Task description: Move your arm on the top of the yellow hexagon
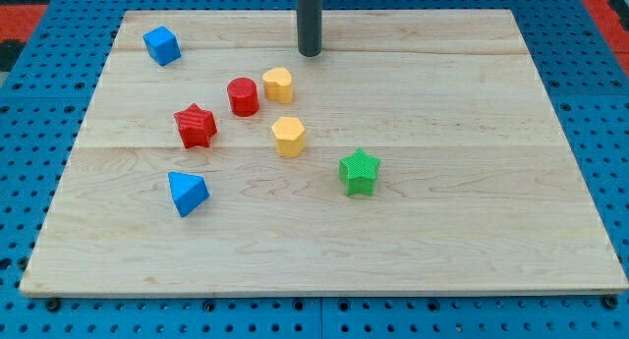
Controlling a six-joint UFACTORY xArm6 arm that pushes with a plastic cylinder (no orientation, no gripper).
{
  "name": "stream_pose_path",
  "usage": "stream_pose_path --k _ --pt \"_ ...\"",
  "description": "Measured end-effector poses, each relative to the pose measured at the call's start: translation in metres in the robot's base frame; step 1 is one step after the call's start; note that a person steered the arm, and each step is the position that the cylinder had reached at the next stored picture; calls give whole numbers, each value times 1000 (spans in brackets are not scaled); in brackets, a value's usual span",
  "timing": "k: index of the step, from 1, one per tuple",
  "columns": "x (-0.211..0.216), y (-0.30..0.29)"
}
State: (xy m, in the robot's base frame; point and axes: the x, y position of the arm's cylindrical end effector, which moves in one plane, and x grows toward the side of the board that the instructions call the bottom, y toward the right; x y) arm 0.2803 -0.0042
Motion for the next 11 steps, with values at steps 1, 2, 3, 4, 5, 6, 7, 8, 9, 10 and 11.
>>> stream_pose_path --k 1,2,3,4,5,6,7,8,9,10,11 --pt "13 26" --pt "13 34" --pt "13 43" --pt "13 50" --pt "13 57" --pt "29 71" --pt "83 64" --pt "105 35" --pt "118 -5" --pt "123 -62" --pt "163 -71"
